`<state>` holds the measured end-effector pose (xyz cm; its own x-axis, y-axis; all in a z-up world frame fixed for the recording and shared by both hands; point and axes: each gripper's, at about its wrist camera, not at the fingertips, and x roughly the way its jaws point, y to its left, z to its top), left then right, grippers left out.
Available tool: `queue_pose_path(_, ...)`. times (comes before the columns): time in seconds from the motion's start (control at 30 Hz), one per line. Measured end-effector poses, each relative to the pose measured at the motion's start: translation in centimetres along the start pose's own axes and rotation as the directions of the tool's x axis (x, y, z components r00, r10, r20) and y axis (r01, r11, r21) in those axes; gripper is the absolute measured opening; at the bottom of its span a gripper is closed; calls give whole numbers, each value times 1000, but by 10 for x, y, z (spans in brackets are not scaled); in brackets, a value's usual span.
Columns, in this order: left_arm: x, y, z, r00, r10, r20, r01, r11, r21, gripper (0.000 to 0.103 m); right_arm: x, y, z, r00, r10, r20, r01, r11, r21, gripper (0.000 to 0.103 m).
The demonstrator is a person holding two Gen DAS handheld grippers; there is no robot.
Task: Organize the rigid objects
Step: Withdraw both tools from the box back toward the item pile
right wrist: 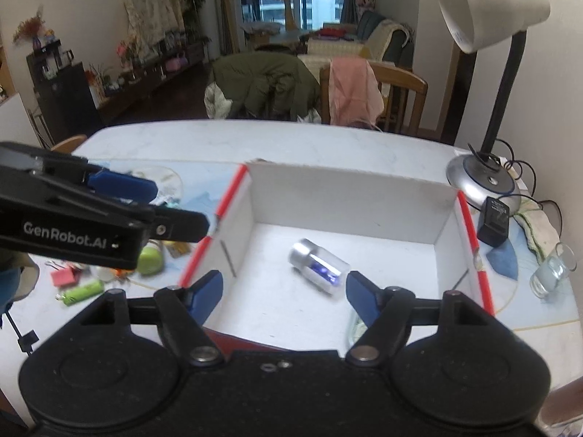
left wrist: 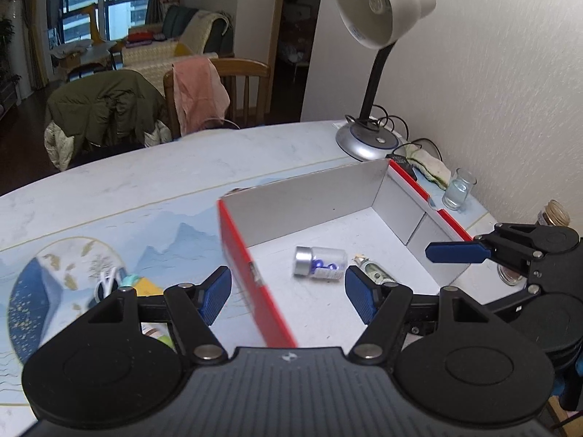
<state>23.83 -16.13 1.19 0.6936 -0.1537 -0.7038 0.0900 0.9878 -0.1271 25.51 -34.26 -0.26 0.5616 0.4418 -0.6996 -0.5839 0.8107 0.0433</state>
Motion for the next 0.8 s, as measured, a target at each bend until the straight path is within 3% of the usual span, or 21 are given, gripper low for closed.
queue_pose_path(0.07,-12,8,-8,1000,2,18,-1,1000,-5,75,-4,9,-1,1000,8,19,-8,1000,13,81)
queue_pose_path(0.37,-58,50,-45,998,18,60,-18,1000,-8,80,-15,46,-10,997,11,78,-17,997,75,92)
queue_pose_path(0.43,-65,58,-51,998,18,66,-18,1000,-10,80,-17,54,-11,995,9,98,-18,996,89,99)
queue_pose_path(0.67,-91,87,-80,995,35,97,-34,999,-10,88,-20,86,-15,990,37,135,-53,992,111,102)
queue_pose_path(0.8,-101,106,-94,994,28,107,-26,999,-25,100,-16,106,-15,991,46,128,-61,992,111,102)
